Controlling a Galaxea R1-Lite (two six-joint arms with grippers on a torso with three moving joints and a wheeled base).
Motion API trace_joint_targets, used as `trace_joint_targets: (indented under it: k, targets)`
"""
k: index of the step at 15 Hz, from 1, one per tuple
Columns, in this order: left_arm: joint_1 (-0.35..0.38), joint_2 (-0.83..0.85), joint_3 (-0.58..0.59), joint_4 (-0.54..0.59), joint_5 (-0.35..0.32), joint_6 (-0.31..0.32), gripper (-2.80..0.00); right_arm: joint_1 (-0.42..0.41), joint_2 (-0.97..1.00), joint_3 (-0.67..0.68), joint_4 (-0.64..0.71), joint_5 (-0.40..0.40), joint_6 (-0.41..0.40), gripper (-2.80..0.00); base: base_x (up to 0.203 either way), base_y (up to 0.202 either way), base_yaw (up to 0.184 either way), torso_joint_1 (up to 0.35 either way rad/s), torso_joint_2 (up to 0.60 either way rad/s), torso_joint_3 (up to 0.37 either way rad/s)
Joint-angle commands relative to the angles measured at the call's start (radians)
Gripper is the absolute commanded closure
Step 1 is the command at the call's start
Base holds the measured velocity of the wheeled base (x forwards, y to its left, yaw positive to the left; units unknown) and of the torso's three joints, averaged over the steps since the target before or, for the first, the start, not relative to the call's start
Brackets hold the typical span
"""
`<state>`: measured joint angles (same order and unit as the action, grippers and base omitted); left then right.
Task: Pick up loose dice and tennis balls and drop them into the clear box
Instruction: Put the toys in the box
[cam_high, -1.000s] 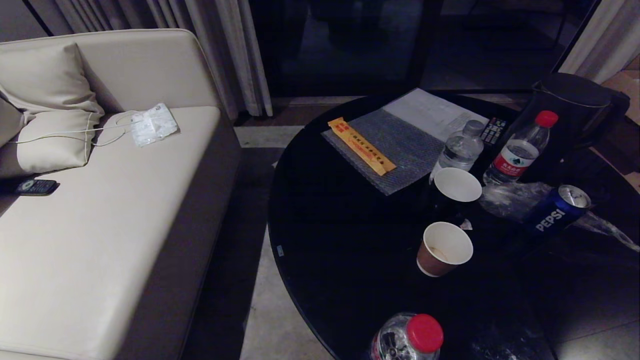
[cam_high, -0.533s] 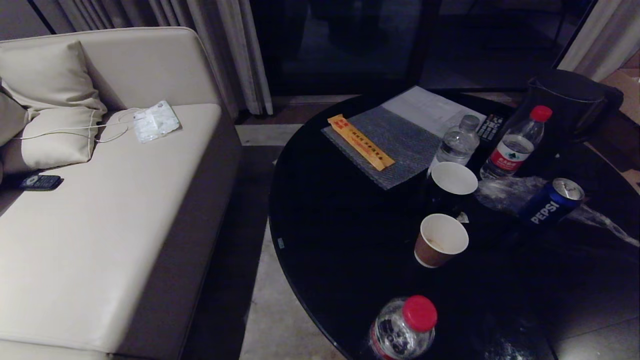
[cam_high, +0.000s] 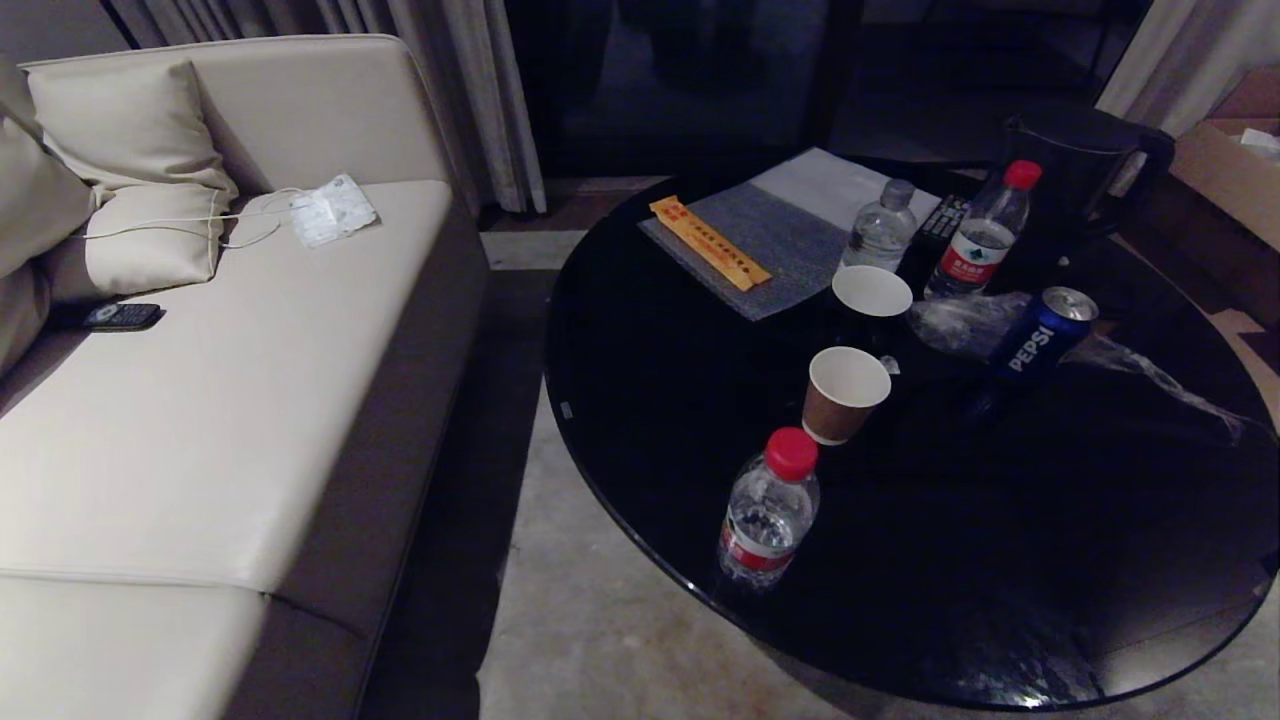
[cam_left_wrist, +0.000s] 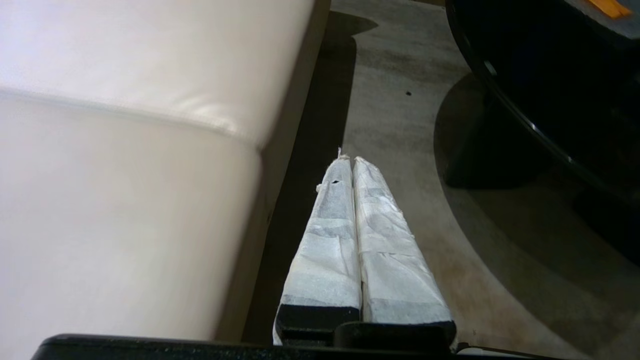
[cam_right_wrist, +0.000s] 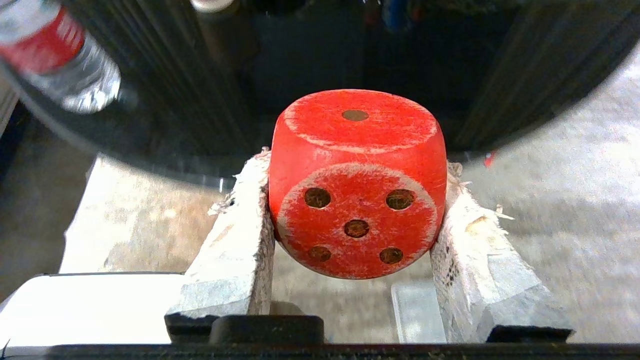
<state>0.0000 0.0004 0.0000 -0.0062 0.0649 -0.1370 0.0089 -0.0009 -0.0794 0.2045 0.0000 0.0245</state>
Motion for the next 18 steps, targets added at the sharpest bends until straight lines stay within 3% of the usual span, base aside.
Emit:
trace_joint_targets:
  k: [1,18]
  targets:
    - [0.000,0.001,0.000,0.000,0.001,-0.001,0.00,0.000,0.002,0.000,0.001,0.000,0.000,0.00,-0.186,0.000,-0.004,0.005,0.00,0.002]
    - [0.000,0.001,0.000,0.000,0.001,-0.001,0.00,0.000,0.002,0.000,0.001,0.002,0.000,0.00,-0.183,0.000,-0.001,0.003,0.00,0.002]
